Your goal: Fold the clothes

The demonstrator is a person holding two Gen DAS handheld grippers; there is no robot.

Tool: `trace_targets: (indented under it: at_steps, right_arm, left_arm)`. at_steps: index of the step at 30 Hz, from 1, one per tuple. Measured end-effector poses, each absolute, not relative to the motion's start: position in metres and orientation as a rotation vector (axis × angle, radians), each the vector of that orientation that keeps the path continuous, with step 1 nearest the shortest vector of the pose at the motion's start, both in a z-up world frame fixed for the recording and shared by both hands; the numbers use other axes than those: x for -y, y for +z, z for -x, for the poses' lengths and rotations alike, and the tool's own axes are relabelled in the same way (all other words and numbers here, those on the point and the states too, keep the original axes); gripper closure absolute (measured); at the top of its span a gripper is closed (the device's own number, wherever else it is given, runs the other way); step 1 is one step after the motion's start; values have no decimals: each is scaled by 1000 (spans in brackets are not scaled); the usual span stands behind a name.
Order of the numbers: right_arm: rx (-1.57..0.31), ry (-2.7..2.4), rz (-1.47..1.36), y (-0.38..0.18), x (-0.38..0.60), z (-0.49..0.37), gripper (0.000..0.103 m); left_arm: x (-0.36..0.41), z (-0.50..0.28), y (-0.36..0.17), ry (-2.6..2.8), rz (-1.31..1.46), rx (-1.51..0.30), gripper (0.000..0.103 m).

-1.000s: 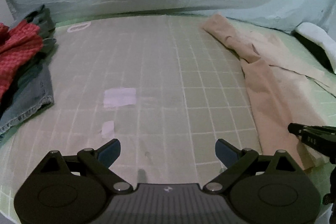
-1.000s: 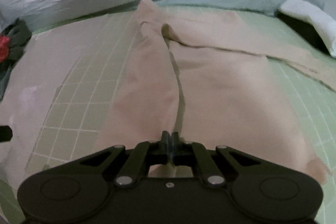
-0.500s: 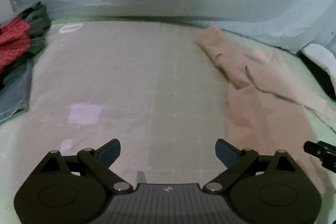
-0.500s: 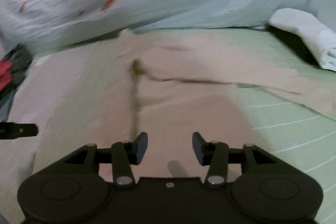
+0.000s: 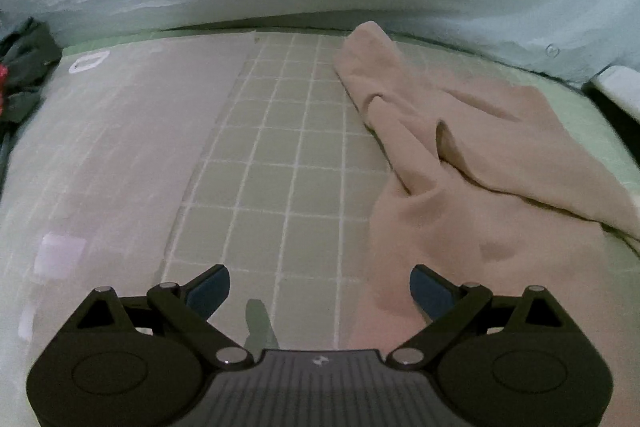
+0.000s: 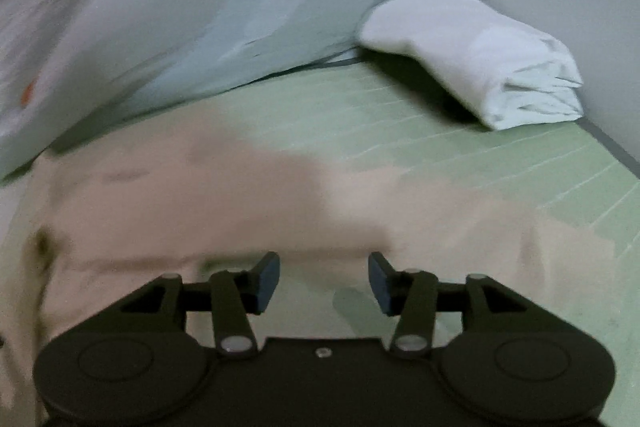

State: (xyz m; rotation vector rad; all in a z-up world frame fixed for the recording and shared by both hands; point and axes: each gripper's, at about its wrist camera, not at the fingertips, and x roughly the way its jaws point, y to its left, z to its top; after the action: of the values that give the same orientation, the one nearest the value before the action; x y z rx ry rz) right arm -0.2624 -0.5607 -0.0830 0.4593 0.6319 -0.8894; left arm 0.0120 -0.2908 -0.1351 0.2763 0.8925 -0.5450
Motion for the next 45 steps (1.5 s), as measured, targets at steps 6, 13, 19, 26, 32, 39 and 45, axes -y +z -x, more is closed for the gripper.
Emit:
trace_targets:
  at_steps: [6,13,19,26,32,39,45]
  right_arm:
    - [-681,-915,-501,-102,621,244,50]
    - [-681,-920,-488,-116,623,234,55]
    - [-663,-898,-366,-103,606,232,100]
    - [-466,-1092,-328,-57,611,274,100]
    - [-586,-1110,-434,-94,627,287,100]
    - [-649,-1073,-448,-114,623,282,100]
    - [-657,-1085,-455,-117,629,280,99]
  left_arm:
    - [304,-18,-147,-496,-338,-931,6]
    - [306,-27,-152,-493,-334,-958,0]
    - [303,-27,-154,-504,-312,-964,0]
    - [298,-27,-156,-512,-280,-969,0]
    - [302,-30,-157,-509,-275,-977,0]
    - [295,-40,-140,-528,-240,-988,1]
    - [290,-67,-120,-566,-114,-980,6]
